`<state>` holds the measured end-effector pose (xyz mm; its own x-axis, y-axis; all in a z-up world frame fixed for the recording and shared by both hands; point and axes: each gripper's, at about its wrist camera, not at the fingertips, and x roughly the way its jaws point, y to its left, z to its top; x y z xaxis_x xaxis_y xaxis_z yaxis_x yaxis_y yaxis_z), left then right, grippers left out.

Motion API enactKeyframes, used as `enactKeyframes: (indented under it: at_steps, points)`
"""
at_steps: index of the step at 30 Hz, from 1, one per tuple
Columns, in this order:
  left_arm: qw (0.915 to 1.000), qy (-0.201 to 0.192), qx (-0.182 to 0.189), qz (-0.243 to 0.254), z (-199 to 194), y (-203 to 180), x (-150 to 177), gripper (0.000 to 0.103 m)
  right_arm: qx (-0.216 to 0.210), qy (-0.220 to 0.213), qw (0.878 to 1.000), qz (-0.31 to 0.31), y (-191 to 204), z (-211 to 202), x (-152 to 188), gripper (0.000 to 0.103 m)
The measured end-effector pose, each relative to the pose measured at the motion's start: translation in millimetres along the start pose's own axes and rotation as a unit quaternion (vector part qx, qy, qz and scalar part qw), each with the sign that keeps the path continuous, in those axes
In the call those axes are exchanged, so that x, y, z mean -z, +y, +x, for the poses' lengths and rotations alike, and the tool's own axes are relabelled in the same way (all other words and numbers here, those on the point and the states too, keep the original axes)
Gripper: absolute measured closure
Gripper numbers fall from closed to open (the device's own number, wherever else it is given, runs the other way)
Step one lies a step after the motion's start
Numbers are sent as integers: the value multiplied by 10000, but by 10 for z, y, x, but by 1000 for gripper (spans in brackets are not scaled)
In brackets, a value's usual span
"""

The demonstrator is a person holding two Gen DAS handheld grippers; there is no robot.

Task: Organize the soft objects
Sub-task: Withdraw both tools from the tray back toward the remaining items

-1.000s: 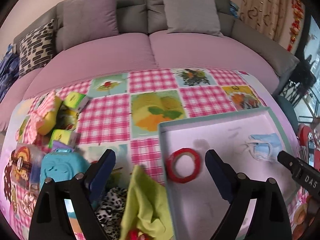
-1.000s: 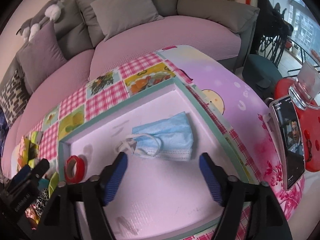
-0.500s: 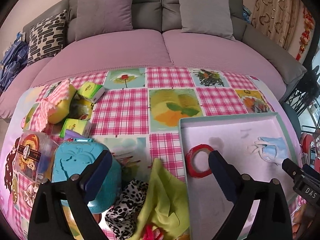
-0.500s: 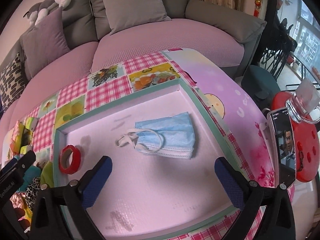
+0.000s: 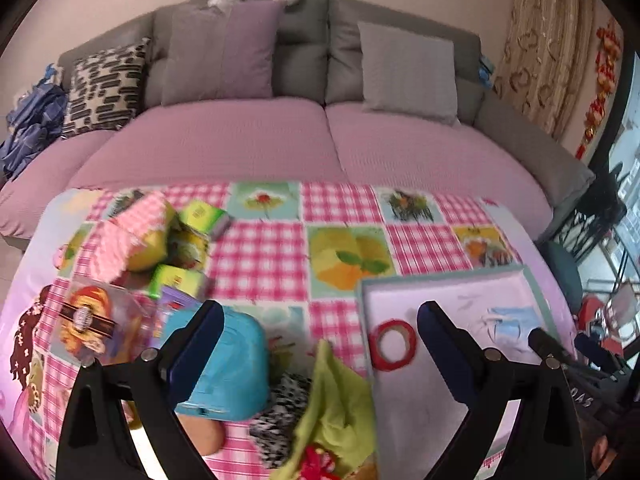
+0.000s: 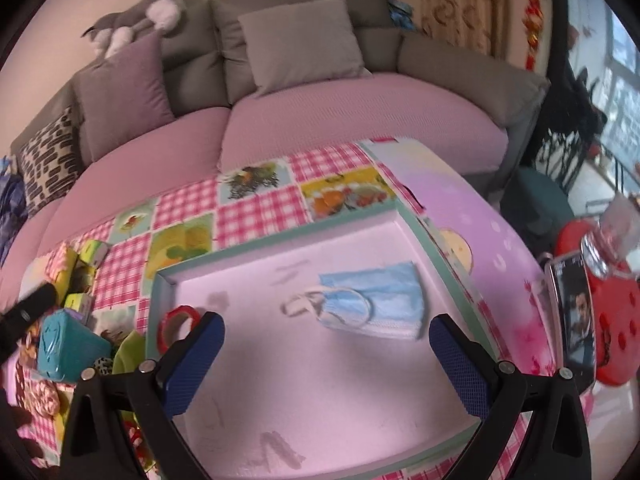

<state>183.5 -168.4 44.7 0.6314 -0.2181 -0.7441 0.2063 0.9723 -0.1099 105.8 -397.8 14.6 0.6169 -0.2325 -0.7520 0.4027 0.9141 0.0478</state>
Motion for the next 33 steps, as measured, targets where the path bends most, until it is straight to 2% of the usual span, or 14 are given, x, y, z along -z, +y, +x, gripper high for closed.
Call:
enactKeyframes:
  at_steps: [4,8,12,16,19,22,24,26,33]
  points:
    - [9992,-337,-35,-212,-210,249,-45,6,-184,228,9995,-119,131,71,19,0]
    - [9979,-474,-197,-399,-356,522,-56,6,13,-17,9990,-442,304,-8,19,0]
    - [9942,-701,-662,-472,-497,781,-20,6,-538,-116,9980,-314,416,-63,20,0]
    - [9908,-729,-766,-842,-633,1139,27,6,-788,-186,9956,-482,640,-135,50,0]
    - [9875,-733,-971,-1001,-716,1358,108,6,-1076,-58,9921,-639,824,-145,105,0]
    - [9845,-637,-1230,-1074,-750,1569,236,6,-1250,63,9881,-899,1036,-142,196,0]
    - [9845,-469,-1223,-1171,-720,1705,325,6,-1166,140,9867,-1128,1190,-137,276,0]
    - [9843,-212,-1174,-1301,-655,1853,419,6,-1303,207,9836,-1230,1300,-149,351,0]
    - [9806,248,-1214,-1518,-580,2098,667,6,-1523,397,9754,-1546,1632,-189,575,0]
